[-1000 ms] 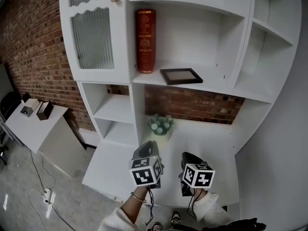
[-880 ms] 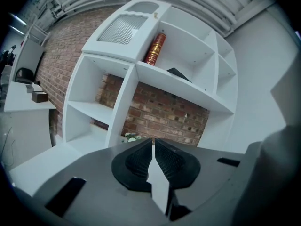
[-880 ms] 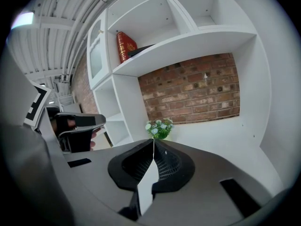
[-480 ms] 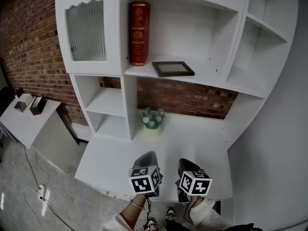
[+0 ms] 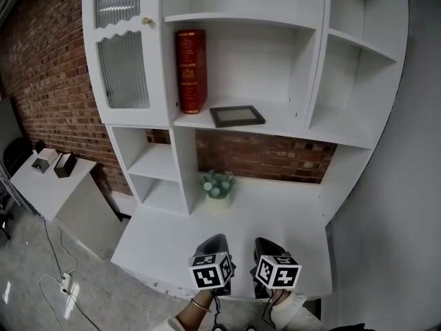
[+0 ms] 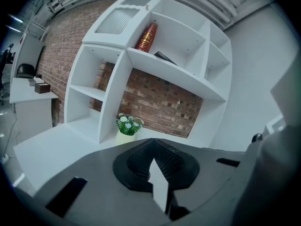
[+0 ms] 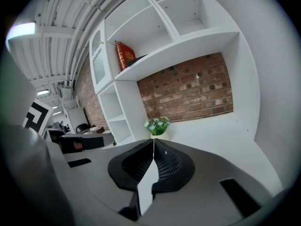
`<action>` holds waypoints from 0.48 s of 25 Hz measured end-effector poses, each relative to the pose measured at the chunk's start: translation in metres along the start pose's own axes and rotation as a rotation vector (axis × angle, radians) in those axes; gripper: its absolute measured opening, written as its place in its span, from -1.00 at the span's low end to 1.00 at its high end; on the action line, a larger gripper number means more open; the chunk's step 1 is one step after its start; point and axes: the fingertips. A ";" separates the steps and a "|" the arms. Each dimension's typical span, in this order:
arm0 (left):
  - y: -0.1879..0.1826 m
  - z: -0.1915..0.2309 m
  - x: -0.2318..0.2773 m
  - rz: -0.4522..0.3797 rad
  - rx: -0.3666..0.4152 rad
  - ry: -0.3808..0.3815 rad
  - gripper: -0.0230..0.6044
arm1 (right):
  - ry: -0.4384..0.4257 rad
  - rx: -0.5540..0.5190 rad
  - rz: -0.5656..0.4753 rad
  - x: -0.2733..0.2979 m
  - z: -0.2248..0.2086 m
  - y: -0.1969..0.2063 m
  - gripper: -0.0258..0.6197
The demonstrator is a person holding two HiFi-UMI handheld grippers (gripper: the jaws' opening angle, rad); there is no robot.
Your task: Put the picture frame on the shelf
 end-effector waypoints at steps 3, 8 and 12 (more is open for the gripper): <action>-0.003 -0.002 0.003 -0.013 -0.004 -0.031 -0.90 | -0.018 -0.028 0.006 -0.001 -0.006 -0.001 -0.84; -0.002 -0.009 0.004 -0.013 0.010 -0.058 -0.90 | -0.035 -0.029 0.030 -0.002 -0.017 -0.001 -0.84; -0.002 -0.012 0.004 -0.017 0.018 -0.076 -0.90 | -0.065 -0.070 0.035 -0.002 -0.016 -0.005 -0.85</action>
Point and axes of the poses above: the fingertips, and each gripper's own axes: x forward along the fingers, z to its left, y out of its underside, and after that the axes turned 8 degrees about -z, right-handed
